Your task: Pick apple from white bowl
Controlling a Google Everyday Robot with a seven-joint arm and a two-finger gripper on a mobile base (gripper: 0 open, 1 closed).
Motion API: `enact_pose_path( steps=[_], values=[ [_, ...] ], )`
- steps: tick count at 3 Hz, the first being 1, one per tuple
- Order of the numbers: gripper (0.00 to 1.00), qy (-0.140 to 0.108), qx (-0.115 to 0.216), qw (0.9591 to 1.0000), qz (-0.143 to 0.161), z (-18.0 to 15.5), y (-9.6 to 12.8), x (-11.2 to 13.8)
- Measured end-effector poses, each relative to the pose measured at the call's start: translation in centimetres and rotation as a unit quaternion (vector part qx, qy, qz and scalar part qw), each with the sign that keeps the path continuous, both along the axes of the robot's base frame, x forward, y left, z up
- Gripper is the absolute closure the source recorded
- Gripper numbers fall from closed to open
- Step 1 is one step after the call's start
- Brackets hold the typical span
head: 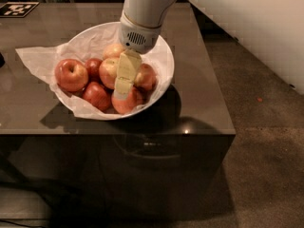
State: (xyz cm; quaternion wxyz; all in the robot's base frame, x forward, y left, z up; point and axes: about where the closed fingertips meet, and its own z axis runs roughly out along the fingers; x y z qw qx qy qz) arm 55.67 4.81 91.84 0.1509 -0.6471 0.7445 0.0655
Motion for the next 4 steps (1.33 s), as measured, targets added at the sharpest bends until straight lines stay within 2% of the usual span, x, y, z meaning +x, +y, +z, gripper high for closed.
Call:
enact_pose_path(
  steps=[2, 4],
  values=[
    [0.00, 0.006, 0.006, 0.9999, -0.006, -0.3, 0.4, 0.6],
    [0.00, 0.033, 0.023, 0.9990, -0.021, -2.1, 0.5, 1.5]
  ],
)
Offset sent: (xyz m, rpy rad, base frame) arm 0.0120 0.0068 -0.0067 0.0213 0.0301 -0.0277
